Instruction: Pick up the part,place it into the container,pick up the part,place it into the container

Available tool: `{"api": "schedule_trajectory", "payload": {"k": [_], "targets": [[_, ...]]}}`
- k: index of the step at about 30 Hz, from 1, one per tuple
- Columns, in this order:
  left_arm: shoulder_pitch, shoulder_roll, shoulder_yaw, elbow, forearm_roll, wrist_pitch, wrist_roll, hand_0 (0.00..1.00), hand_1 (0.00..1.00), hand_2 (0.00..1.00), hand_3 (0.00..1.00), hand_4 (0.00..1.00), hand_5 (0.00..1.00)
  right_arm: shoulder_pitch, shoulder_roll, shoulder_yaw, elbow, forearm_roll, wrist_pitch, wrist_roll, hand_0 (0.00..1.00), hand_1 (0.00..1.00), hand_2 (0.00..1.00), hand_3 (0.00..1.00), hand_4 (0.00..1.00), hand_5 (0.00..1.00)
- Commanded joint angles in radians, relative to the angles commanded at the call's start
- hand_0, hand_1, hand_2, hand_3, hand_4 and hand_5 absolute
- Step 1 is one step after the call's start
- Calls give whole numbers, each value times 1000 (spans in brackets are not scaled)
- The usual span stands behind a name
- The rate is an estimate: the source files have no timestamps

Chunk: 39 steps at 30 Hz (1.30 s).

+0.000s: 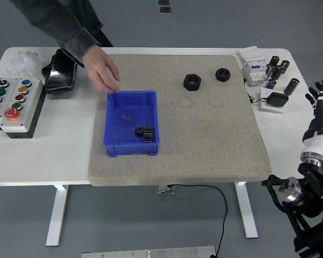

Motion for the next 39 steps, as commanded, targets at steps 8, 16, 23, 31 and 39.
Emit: {"api": "schedule_trajectory", "payload": {"k": [8,16,23,31,39], "targets": [[-3,-3,0,0,0,0,3,667,568,532,644,655,444,11,-1,-10,-6,6,2,0,643,623,658,648,682,467],[-11,7,5,0,1,-1,2,667,568,532,642,653,436,21,-5,-23,-7,7,2,0,643,613,653,647,682,464],[-15,12,11,0,10,-4,3,667,567,532,642,653,435,31,-10,-32,-12,8,1,0,636,617,653,647,680,462],[-20,20,19,0,12,-6,1,667,568,531,642,652,434,28,-9,-35,-17,14,5,0,638,616,654,646,680,460],[-15,15,15,0,22,-7,6,667,568,530,642,652,433,34,-5,-14,-31,18,9,0,637,613,652,647,680,461]]}}
